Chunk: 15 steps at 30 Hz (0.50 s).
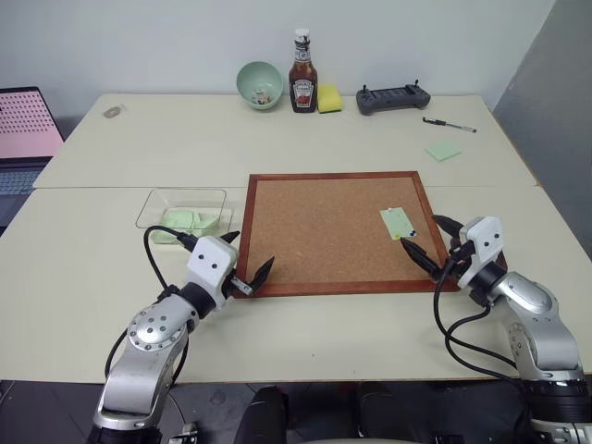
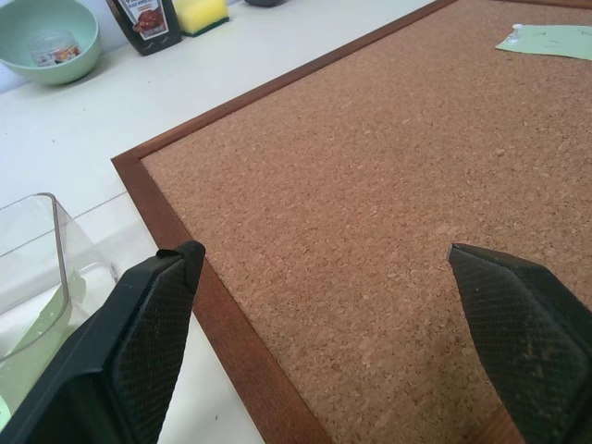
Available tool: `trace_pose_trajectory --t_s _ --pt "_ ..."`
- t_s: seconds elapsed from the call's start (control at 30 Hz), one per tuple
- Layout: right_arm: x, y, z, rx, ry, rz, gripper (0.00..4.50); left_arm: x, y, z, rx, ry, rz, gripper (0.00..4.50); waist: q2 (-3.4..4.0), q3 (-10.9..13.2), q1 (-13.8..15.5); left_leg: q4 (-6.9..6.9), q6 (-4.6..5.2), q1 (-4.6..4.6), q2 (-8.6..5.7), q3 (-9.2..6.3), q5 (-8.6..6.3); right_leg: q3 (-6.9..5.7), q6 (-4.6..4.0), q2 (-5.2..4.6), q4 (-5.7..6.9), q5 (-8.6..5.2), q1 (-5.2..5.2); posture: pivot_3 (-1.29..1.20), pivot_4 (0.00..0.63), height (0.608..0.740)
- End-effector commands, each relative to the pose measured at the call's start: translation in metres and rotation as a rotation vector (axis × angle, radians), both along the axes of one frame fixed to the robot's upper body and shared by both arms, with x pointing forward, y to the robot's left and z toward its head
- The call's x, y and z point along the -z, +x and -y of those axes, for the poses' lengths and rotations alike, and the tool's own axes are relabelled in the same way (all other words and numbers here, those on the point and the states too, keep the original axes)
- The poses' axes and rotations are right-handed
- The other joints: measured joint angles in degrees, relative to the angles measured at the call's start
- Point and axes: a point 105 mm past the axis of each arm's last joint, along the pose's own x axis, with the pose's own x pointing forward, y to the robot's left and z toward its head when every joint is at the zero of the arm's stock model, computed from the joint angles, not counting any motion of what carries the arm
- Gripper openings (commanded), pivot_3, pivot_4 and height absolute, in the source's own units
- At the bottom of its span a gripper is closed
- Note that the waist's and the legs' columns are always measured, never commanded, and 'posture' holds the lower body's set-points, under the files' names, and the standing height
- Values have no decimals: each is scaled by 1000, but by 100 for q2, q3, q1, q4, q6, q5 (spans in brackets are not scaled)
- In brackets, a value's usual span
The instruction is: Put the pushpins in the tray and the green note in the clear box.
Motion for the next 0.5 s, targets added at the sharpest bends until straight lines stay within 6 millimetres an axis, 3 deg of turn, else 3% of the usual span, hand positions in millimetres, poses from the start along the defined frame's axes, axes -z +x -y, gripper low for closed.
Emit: trace_pose_trajectory --t_s 0.03,0.5 --pt "-9 -1 4 17 13 39 4420 -13 3 -3 -18 -10 58 4500 0 0 0 0 0 0 0 0 0 0 0 0 0 0 0 0 150 740" --pt "-4 0 -2 -5 16 26 4420 -25 4 -9 -28 -26 95 4500 0 0 -1 0 0 0 0 0 0 0 0 0 0 0 0 0 150 740"
